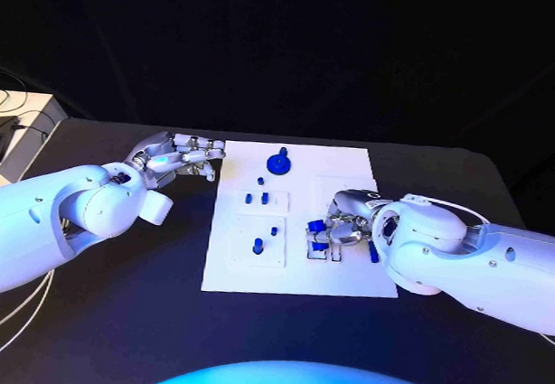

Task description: Assemble the parts on the task board

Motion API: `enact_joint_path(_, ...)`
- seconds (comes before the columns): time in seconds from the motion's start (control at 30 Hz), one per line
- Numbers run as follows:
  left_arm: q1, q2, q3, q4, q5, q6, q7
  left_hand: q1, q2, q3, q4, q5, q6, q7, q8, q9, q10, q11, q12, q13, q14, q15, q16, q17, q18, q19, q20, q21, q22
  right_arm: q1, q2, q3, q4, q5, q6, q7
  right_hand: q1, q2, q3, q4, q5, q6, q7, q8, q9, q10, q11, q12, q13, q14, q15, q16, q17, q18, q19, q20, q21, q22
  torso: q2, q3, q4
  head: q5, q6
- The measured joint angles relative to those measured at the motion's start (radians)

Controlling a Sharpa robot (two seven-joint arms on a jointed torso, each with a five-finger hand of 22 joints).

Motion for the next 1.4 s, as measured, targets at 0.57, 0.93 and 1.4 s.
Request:
enact_joint_path(0.57, 0.000, -0.002, 0.000, 0.002, -0.001, 0.009, -0.010, 0.000, 0.000, 0.000, 0.000, 0.004, 0.000, 0.000, 0.000, 0.000, -0.011, 0.004, -0.001, 0.000, -0.004, 0.004, 0.000, 0.000, 0.000, 0.000, 0.000, -0.005, 0.002, 0.033, -0.020, 0.000, -0.001, 0.305, 0.036, -0.043, -0.015, 0.005, -0.001, -0.042, 0.000, 0.000, 0.000, 0.000, -0.001, 0.000, 0.000, 0.000, 0.000, 0.000, 0.000, 0.000, -0.004, 0.000, 0.000, 0.000, 0.003, 0.000, 0.000, -0.0008, -0.0001, -0.005, -0.004)
enact_joint_path(0.93, 0.000, -0.002, 0.000, 0.003, -0.002, 0.013, -0.013, 0.000, 0.000, 0.000, 0.000, 0.004, -0.004, -0.004, 0.000, 0.000, -0.013, 0.005, -0.001, 0.000, -0.004, 0.004, 0.000, -0.001, 0.000, 0.000, 0.000, -0.005, 0.003, 0.033, 0.009, -0.001, -0.027, 0.356, 0.062, -0.053, -0.021, 0.000, 0.016, -0.058, -0.011, -0.001, 0.001, 0.000, -0.002, 0.000, 0.001, 0.000, 0.000, 0.000, 0.000, 0.000, -0.004, 0.000, 0.000, 0.000, 0.003, 0.000, 0.000, -0.0008, 0.0014, -0.007, -0.007)
enact_joint_path(1.4, 0.000, -0.003, 0.000, 0.004, -0.002, 0.015, -0.015, 0.000, 0.000, 0.000, 0.000, 0.004, -0.004, -0.004, 0.000, 0.000, -0.013, 0.005, -0.001, 0.000, -0.004, 0.004, 0.000, -0.001, 0.000, 0.000, 0.000, -0.005, 0.003, 0.028, 0.043, -0.002, -0.080, 0.337, 0.060, -0.053, -0.023, -0.002, 0.019, -0.067, -0.026, -0.001, 0.001, 0.004, 0.000, -0.002, -0.002, 0.000, -0.002, 0.000, 0.000, 0.000, -0.005, 0.000, 0.000, 0.000, 0.003, 0.000, 0.000, -0.0008, 0.0022, -0.006, -0.007)
